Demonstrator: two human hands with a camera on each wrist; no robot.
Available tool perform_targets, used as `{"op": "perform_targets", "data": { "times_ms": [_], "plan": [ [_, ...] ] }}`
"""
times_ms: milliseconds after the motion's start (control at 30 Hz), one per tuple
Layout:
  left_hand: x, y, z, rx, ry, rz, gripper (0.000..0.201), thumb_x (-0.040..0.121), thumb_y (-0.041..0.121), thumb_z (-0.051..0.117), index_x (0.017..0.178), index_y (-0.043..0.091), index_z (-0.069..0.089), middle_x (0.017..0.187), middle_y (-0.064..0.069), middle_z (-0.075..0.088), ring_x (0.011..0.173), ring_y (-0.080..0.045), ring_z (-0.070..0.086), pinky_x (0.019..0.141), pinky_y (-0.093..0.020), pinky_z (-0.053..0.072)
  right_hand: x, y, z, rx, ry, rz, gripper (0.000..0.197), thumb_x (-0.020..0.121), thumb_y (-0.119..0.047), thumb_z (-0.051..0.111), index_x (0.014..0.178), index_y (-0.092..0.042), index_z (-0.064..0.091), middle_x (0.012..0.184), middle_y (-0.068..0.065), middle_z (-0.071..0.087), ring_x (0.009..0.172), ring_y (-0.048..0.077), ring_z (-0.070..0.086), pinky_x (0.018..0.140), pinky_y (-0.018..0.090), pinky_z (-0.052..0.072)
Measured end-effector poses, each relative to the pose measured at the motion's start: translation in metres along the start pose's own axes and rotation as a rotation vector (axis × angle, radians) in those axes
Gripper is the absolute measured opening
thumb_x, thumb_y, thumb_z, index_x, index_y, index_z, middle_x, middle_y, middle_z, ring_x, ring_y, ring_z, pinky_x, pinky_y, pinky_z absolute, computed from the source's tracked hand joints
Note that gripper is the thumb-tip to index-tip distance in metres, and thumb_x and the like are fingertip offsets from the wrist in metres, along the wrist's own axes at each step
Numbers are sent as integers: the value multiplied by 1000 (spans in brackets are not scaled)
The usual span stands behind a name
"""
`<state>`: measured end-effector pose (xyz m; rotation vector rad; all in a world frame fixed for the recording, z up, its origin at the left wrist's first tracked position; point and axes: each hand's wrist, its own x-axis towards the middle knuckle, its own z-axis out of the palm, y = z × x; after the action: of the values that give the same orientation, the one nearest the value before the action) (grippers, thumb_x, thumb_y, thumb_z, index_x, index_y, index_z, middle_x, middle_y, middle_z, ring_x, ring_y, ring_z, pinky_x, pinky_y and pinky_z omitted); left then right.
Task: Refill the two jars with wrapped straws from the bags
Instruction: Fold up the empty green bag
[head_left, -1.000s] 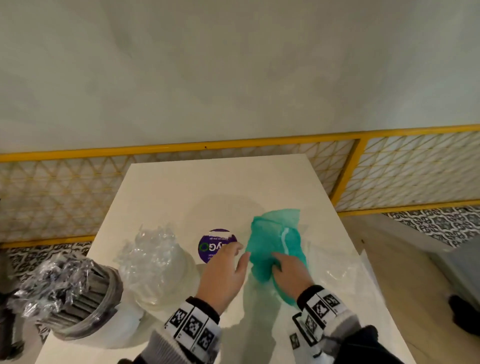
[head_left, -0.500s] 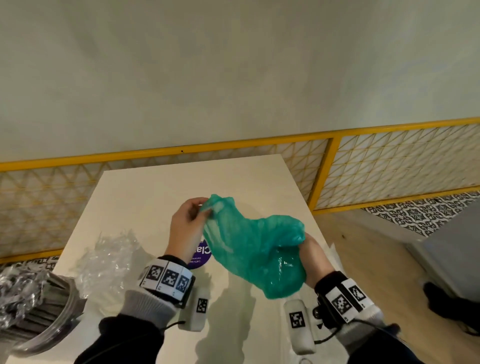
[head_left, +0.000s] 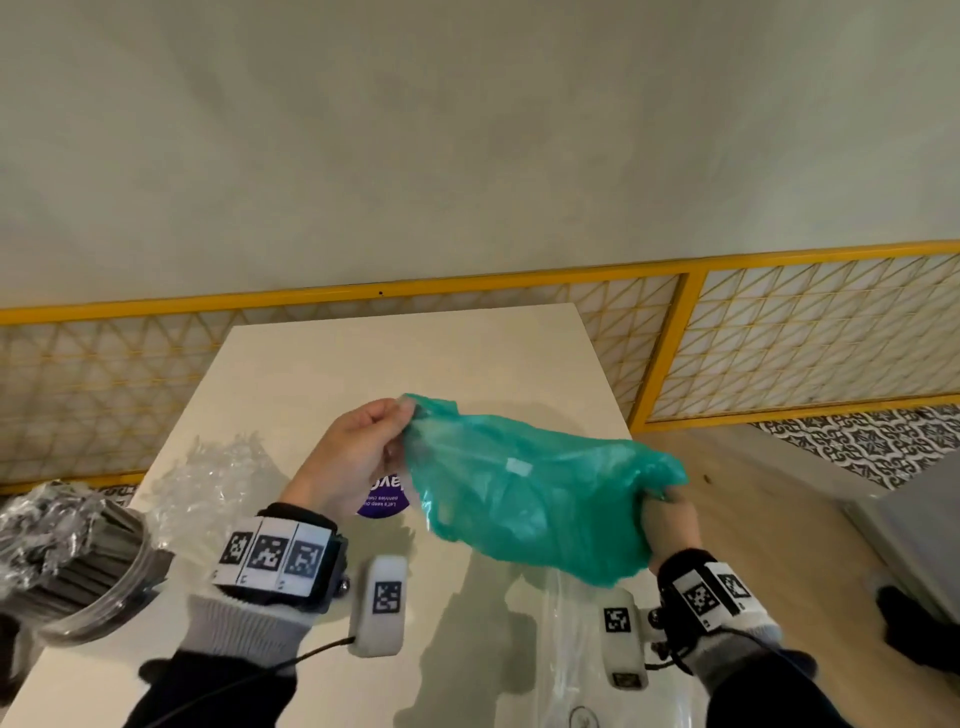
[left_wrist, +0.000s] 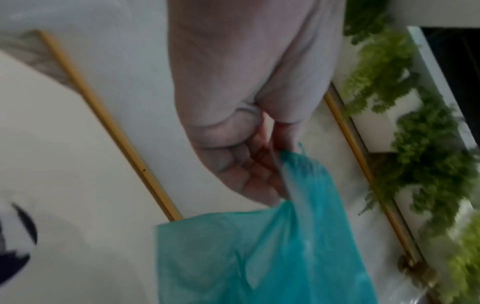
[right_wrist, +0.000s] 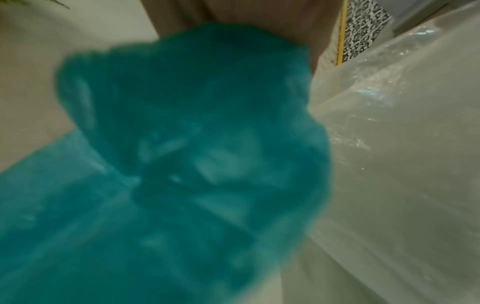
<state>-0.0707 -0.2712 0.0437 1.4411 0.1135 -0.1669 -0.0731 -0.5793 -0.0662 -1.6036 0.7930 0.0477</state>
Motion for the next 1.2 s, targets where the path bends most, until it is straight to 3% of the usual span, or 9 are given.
{"op": "perform_targets", "data": {
  "times_ms": [133,233,333,400,600,733,967,1100,1200],
  "plan": [
    [0,1,-5,-297,75,-50,25,87,32,60,75,10,61,87,-15,61,86,-23,61,84,-33,46,18,14,-2,18,-8,16,18,87,-4,43,83,-13,58,105,24,63,98,39,59,93,57,47],
    [-4,3,-7,-266,135,-32,52,90,49,50,49,17,50,53,-2,48,56,-16,50,68,-30,37,11,10,-1,125,-30,65,17,87,-13,46,94,-11,62,109,24,64,98,39,59,93,58,47],
    [-12,1,-3,-129,-37,-95,73,84,72,32,92,8,66,89,-11,70,88,-28,66,83,-39,46,-8,-3,4,288,-71,101,21,95,-16,42,109,-7,56,103,16,63,93,35,60,84,47,50],
    [-18,-7,1,-22,-109,-182,68,83,67,37,115,12,64,111,-10,71,104,-27,66,93,-44,47,-8,-3,9,341,-88,100,26,97,-21,39,116,-7,52,107,14,63,97,34,60,84,45,49],
    [-14,-34,-3,155,95,-243,15,89,15,60,101,8,66,99,-14,73,85,-23,69,79,-35,55,-1,-6,9,230,10,53,30,100,-26,36,117,-8,53,114,14,57,107,32,54,101,52,42],
    [3,-13,-2,-35,238,-100,16,96,16,48,97,9,62,78,-6,70,65,-18,67,60,-31,54,13,11,-3,138,64,60,30,97,-25,42,118,-8,56,113,19,63,102,37,59,96,56,45],
    [5,12,40,134,151,159,17,96,23,50,94,22,66,89,-4,69,83,-20,64,73,-35,52,2,27,-19,46,70,-4,31,92,-5,40,119,-3,54,115,22,61,94,27,56,80,40,49],
    [1,28,67,208,21,278,16,92,23,55,85,27,69,81,-1,69,77,-14,63,72,-31,51,-26,3,-25,-29,172,-347,37,95,-18,44,133,-18,44,129,6,51,114,22,49,100,40,40],
    [-5,42,86,216,-121,333,19,87,22,61,73,31,70,64,10,65,65,-5,59,64,-18,48,-50,-22,-18,-104,-135,-542,63,86,-43,58,141,-30,31,134,-10,45,121,11,44,102,34,36]
  ]
}}
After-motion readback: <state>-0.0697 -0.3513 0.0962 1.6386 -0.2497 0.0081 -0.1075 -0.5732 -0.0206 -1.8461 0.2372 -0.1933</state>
